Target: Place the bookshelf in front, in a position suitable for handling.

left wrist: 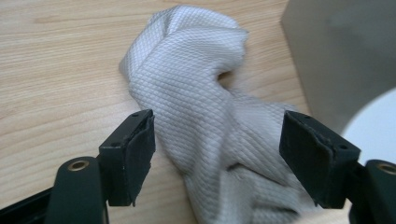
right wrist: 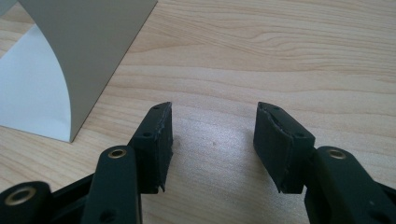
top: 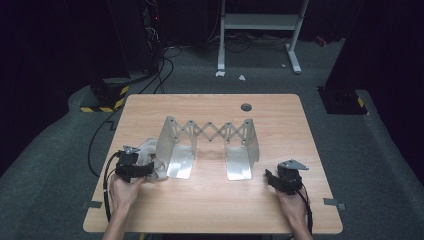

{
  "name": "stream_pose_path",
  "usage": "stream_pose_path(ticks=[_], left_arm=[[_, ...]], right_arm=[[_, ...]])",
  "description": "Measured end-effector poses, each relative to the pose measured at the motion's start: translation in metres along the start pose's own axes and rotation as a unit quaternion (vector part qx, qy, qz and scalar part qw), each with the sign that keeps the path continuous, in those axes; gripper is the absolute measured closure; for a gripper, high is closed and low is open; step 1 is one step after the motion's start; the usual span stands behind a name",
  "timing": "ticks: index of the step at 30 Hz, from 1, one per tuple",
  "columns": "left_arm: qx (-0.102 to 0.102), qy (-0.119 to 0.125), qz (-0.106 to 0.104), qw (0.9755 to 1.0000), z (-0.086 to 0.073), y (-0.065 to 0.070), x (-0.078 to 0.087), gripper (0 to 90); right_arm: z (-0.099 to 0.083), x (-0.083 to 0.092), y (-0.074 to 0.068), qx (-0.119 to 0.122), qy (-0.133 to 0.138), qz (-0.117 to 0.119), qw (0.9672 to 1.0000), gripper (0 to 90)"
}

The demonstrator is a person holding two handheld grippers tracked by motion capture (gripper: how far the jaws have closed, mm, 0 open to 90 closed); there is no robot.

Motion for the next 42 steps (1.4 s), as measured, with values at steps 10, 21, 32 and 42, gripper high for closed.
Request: stream_pose_path(ticks=[10, 21, 32, 42], left_arm=[[-0.007, -0.028, -0.016, 0.9994, 0.004, -0.013, -0.03, 24.9], [-0.043, -0.02, -0.051, 0.9976, 0.004, -0.005, -0.032, 66.8], [-0.056, -0.017, -0.133, 0.9894, 0.008, 0.01, -0.02, 79.8], [-0.057, 0.082, -0.184, 0.9778, 0.043, 0.018, 0.035, 79.6]], right_arm=[[0.001, -0.001, -0.003, 0.013, 0.0, -0.006, 0.9999, 45.3], [0.001, -0.001, -0.002, 0.013, 0.0, -0.005, 0.9999, 44.9], [0.001, -0.001, -0.003, 0.016, -0.001, -0.004, 0.9999, 43.1], [0.001, -0.001, -0.003, 0.018, -0.001, -0.001, 0.9998, 41.5]])
Point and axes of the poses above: each handheld gripper's, and its own axes: x roughly backward along the jaws, z roughly out of its top, y roughly to its right, the point moved 1 cm from there along -x, roughly forward along the jaws, and after that the axes turned 11 degrees about -z, right-handed, at the moved point
